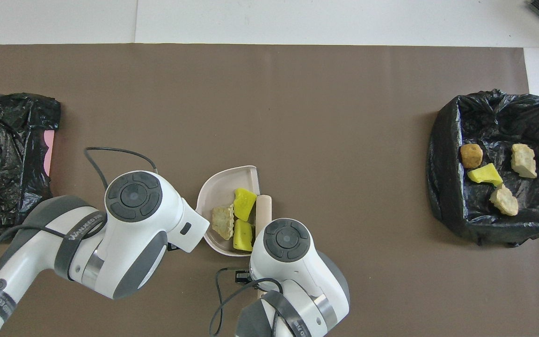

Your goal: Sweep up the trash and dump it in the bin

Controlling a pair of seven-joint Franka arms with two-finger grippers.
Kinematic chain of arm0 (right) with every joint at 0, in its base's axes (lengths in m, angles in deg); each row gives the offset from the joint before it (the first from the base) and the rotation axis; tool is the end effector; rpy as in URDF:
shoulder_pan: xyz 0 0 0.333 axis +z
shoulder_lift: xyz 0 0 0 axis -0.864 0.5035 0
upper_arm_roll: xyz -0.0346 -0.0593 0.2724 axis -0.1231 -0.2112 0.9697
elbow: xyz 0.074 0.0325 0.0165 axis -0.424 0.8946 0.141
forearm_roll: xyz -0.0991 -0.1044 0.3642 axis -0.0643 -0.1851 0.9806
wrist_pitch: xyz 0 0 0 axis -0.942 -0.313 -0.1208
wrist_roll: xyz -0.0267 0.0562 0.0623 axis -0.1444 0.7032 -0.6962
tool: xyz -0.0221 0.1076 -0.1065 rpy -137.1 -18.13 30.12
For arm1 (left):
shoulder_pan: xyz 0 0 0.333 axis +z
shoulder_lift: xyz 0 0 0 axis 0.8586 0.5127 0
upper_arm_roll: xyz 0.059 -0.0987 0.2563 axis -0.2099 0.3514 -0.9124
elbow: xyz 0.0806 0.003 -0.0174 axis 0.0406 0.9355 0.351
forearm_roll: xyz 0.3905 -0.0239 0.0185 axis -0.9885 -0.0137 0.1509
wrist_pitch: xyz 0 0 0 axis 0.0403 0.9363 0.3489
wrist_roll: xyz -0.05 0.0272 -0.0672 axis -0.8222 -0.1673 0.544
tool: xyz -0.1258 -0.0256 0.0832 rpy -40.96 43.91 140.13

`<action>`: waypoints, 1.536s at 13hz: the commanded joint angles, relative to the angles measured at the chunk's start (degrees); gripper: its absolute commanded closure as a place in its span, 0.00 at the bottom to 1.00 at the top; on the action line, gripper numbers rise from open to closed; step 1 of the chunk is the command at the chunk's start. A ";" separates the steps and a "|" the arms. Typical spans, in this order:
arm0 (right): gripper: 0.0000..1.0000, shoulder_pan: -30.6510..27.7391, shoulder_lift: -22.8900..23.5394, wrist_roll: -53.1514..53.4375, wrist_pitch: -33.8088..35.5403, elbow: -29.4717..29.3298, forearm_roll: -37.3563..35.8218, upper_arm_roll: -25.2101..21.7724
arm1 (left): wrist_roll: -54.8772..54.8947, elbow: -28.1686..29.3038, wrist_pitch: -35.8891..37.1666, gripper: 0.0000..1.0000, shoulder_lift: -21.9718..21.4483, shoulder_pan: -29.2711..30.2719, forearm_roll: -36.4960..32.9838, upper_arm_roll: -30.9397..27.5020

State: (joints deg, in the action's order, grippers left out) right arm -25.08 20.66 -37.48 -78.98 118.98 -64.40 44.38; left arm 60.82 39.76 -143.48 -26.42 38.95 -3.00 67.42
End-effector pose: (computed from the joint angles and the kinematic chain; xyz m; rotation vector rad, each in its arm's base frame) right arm 0.3480 0.3821 0.2609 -3.0023 0.0875 0.5787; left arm 0.4464 -0.2376 0.3106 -2.3621 2.0233 0.1894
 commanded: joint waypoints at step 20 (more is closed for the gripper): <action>1.00 8.47 1.57 8.66 -3.31 -2.49 -3.03 3.16 | 19.35 -23.63 22.69 1.00 -5.31 46.90 8.15 -2.84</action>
State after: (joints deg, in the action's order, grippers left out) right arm -16.18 21.78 -28.75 -82.50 117.00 -68.78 45.86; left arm 79.45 20.67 -122.78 -34.42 82.19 4.58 63.84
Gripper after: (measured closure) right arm 0.736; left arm 0.678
